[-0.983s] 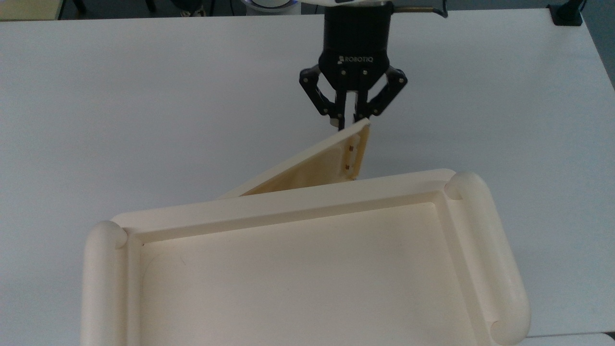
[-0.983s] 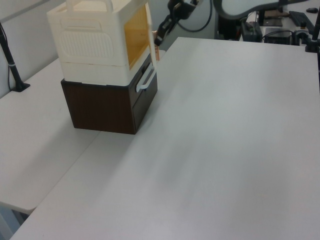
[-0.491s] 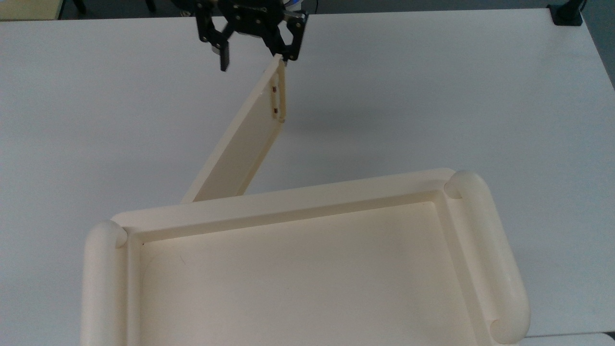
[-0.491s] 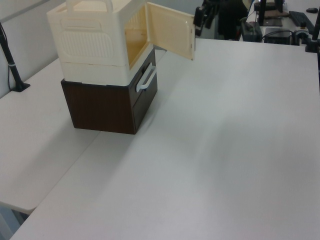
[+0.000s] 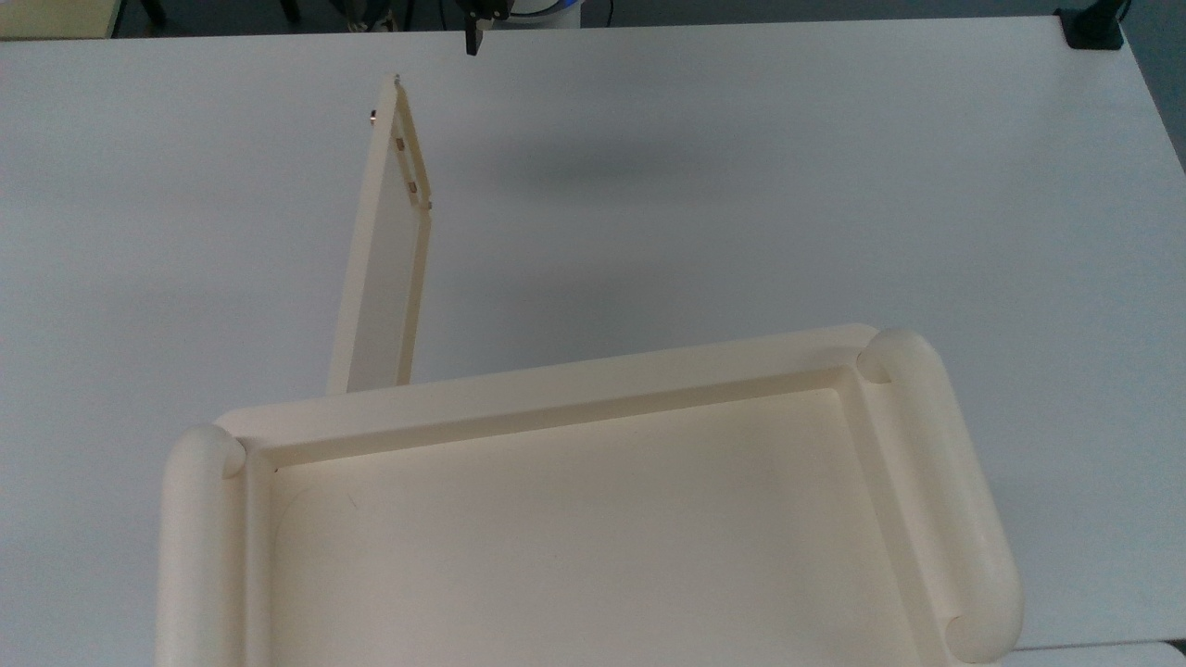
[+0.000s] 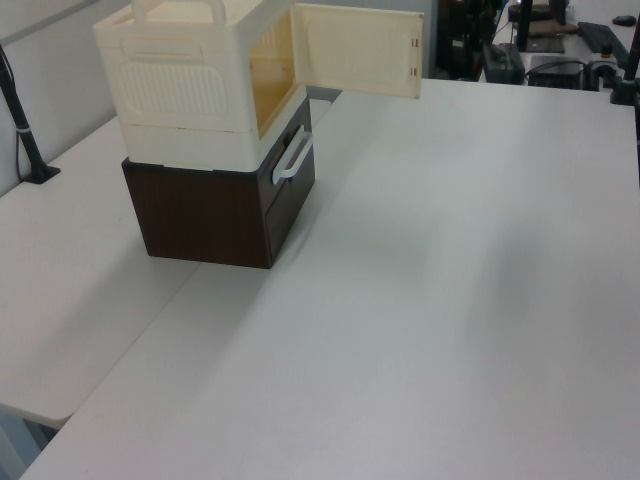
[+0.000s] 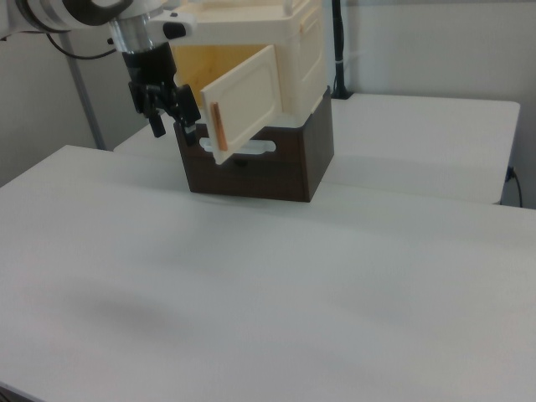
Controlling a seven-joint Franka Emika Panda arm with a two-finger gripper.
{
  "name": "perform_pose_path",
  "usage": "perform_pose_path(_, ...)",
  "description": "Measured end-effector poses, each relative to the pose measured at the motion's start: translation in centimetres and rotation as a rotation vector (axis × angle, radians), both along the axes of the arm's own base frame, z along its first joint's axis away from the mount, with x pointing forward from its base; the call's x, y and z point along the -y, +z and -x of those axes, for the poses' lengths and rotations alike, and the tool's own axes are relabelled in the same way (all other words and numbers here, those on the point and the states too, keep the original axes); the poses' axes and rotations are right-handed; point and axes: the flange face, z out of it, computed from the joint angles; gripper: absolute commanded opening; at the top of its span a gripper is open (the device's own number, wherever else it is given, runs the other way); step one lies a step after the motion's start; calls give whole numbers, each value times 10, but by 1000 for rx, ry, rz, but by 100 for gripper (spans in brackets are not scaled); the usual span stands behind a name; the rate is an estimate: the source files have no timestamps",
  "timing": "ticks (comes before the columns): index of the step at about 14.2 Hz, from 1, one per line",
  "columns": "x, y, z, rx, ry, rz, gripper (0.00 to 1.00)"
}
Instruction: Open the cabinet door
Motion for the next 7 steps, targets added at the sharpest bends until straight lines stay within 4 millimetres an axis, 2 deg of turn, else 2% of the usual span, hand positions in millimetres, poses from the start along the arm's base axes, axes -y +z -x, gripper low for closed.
perform_pose_path(4, 11, -31, 1, -72, 59, -23, 100)
perform_pose_path(7, 21, -36, 0, -80, 48, -24, 100)
